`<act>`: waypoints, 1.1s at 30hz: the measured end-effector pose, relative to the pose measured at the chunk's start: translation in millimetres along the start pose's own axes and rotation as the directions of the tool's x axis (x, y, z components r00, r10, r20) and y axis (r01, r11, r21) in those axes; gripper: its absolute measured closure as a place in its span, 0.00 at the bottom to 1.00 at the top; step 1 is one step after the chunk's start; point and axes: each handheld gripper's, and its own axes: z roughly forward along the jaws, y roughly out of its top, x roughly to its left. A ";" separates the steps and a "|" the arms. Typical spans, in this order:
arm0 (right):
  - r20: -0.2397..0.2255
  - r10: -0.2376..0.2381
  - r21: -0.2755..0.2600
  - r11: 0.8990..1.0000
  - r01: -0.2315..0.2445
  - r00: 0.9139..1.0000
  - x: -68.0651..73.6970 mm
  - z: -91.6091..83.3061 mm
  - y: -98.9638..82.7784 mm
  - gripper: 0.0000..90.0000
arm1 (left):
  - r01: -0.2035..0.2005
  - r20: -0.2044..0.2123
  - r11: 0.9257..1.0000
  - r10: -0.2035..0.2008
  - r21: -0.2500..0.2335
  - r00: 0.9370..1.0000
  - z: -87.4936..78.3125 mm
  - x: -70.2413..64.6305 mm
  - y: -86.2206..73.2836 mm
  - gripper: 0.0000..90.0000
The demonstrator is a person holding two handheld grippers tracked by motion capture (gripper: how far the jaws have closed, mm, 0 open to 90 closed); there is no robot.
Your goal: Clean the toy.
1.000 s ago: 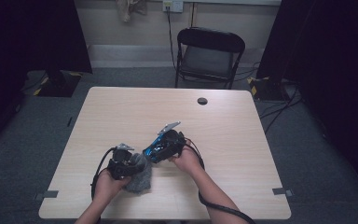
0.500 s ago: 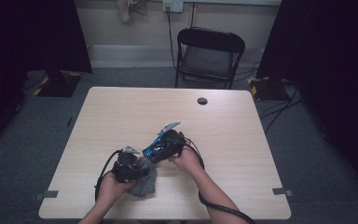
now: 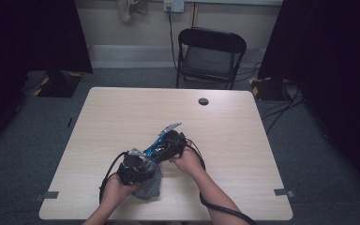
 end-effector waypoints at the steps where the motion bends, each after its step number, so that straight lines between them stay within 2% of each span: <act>1: 0.000 0.000 0.001 1.000 0.000 1.000 0.0 0.0 0.1 0.10 | -0.003 0.003 1.000 0.003 -0.001 1.000 0.7 -0.9 0.6 0.83; 12: 0.000 0.001 -0.002 1.000 -0.001 1.000 0.1 0.0 -0.1 0.10 | -0.017 0.028 1.000 0.017 -0.009 0.999 6.6 -7.5 3.6 0.83; 22: 0.000 0.000 0.002 1.000 0.000 1.000 0.1 0.0 0.2 0.10 | -0.046 0.064 0.999 0.046 0.004 0.997 8.5 -14.3 6.0 0.83; 28: 0.000 0.000 0.004 1.000 0.000 1.000 0.1 -0.1 0.4 0.10 | -0.032 0.075 0.999 0.033 -0.012 0.997 -5.0 -9.7 4.7 0.83; 31: -0.001 0.001 0.004 1.000 -0.001 1.000 0.1 -0.1 0.3 0.10 | -0.027 0.069 0.999 0.028 -0.018 0.997 -14.5 -6.7 3.5 0.83; 33: 0.000 0.000 0.005 1.000 0.000 1.000 0.0 -0.2 0.3 0.10 | -0.020 0.051 0.999 0.021 -0.026 0.998 -20.8 -3.2 2.7 0.83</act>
